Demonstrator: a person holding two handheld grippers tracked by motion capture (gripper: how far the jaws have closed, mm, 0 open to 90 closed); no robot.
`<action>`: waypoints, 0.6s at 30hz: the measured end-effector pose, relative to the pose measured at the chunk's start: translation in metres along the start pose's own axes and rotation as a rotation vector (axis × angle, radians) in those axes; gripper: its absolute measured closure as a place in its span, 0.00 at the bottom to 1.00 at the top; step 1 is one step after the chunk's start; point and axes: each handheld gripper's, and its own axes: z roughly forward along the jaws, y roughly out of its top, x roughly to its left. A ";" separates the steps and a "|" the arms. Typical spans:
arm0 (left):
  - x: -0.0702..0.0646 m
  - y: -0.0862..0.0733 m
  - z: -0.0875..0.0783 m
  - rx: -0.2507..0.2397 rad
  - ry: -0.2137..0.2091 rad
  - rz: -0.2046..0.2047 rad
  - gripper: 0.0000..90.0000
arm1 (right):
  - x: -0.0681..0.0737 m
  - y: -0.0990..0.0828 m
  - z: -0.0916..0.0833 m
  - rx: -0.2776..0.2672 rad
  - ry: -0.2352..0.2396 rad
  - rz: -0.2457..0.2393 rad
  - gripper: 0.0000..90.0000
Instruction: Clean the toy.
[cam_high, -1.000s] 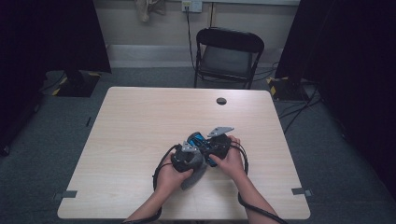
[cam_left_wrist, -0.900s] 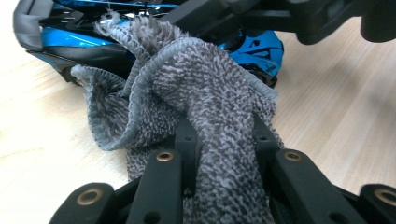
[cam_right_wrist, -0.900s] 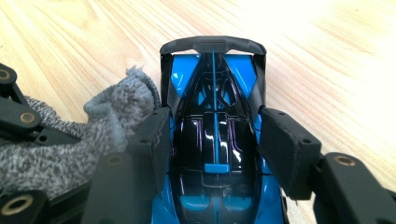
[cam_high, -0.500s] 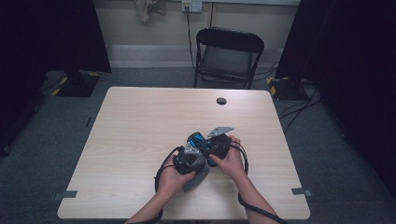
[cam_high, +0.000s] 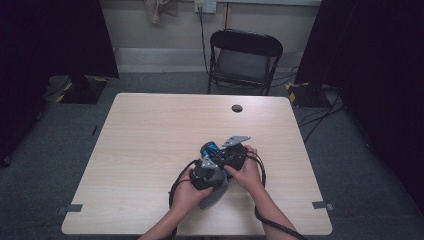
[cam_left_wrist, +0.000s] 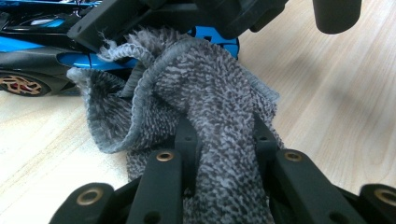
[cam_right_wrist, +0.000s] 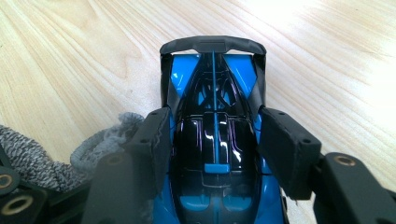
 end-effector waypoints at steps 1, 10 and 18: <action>0.000 0.000 0.000 0.000 -0.001 0.002 0.80 | 0.000 0.000 0.000 -0.001 0.000 -0.001 0.49; -0.006 0.000 0.002 -0.002 -0.015 0.010 0.80 | -0.001 -0.001 0.000 -0.006 0.002 -0.001 0.49; -0.013 0.001 0.005 0.005 -0.039 0.030 0.80 | 0.000 -0.001 0.000 -0.006 0.003 0.004 0.49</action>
